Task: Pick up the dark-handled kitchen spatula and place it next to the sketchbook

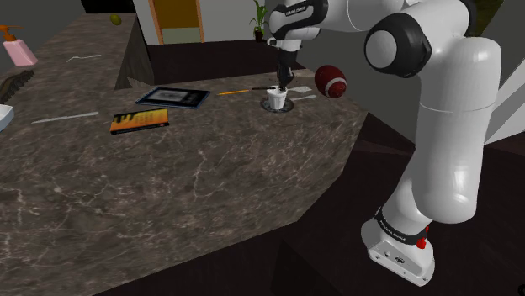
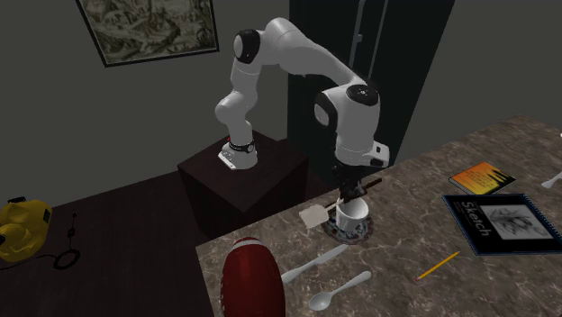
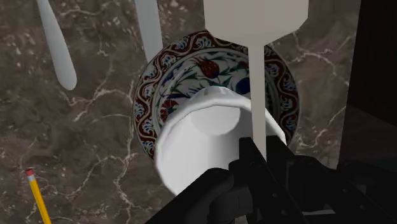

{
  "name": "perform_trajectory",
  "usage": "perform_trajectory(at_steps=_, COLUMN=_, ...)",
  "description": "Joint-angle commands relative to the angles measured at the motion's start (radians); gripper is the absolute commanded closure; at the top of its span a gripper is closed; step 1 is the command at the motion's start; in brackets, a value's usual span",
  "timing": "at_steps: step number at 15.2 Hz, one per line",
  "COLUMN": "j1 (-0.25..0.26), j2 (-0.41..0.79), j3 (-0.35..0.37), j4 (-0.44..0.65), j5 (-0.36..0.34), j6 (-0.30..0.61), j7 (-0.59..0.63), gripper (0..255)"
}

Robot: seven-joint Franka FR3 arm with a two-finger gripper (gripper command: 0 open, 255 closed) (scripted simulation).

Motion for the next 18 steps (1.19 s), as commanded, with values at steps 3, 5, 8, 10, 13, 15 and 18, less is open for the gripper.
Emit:
perform_trajectory(at_steps=3, j1=0.021, j2=0.073, j3=0.032, j4=0.11, j5=0.026, j6=-0.039, j7=0.069, gripper=255)
perform_trajectory(at_steps=5, j1=0.025, j2=0.117, j3=0.049, j4=0.177, j5=0.041, j6=-0.061, j7=0.102, gripper=255)
perform_trajectory(at_steps=8, j1=0.026, j2=0.192, j3=0.073, j4=0.296, j5=0.063, j6=-0.101, j7=0.153, gripper=255)
perform_trajectory(at_steps=10, j1=0.021, j2=0.25, j3=0.09, j4=0.39, j5=0.079, j6=-0.135, j7=0.188, gripper=255)
perform_trajectory(at_steps=13, j1=0.015, j2=0.309, j3=0.106, j4=0.476, j5=0.093, j6=-0.158, j7=0.22, gripper=255)
perform_trajectory(at_steps=15, j1=0.02, j2=0.31, j3=0.107, j4=0.45, j5=0.095, j6=-0.132, j7=0.216, gripper=255)
perform_trajectory(at_steps=18, j1=0.026, j2=0.313, j3=0.109, j4=0.413, j5=0.098, j6=-0.095, j7=0.209, gripper=255)
